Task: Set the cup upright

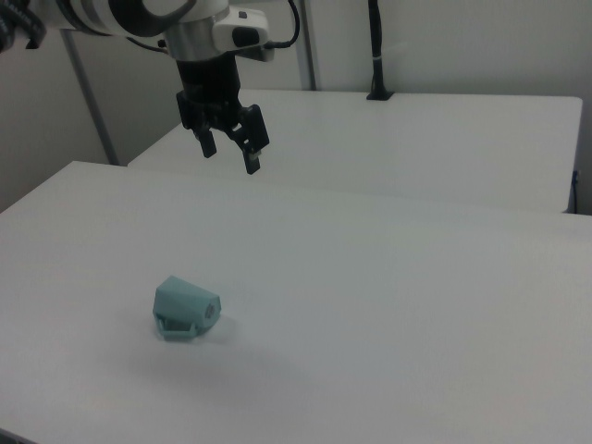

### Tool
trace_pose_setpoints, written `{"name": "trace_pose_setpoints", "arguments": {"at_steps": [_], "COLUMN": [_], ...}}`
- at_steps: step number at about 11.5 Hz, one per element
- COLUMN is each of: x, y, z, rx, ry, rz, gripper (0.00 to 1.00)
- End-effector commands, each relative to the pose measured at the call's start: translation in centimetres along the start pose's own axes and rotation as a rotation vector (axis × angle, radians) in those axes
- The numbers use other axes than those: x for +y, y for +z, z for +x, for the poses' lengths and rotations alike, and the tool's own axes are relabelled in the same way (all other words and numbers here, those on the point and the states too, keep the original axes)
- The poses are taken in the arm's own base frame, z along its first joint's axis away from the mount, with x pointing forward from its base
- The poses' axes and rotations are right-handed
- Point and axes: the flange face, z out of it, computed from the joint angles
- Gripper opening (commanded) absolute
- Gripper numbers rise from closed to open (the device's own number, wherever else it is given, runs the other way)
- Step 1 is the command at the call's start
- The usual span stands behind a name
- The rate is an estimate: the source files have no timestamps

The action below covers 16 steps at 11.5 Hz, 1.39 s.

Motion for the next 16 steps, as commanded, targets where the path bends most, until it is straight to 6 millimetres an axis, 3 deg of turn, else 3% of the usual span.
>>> {"name": "trace_pose_setpoints", "arguments": {"at_steps": [1,8,11,13,16], "x": [1.2,1.3,-0.2,-4.4,-12.9], "y": [-1.1,-1.2,-0.9,-0.4,1.8], "z": [-2.7,-2.7,-2.8,-3.2,-5.0], "rx": [-0.018,-0.014,-0.020,-0.010,0.023], "ry": [-0.116,-0.112,-0.129,-0.130,-0.146], "rz": [-0.091,-0.083,-0.088,-0.148,-0.351], "gripper": [1.00,1.00,1.00,1.00,1.00]}}
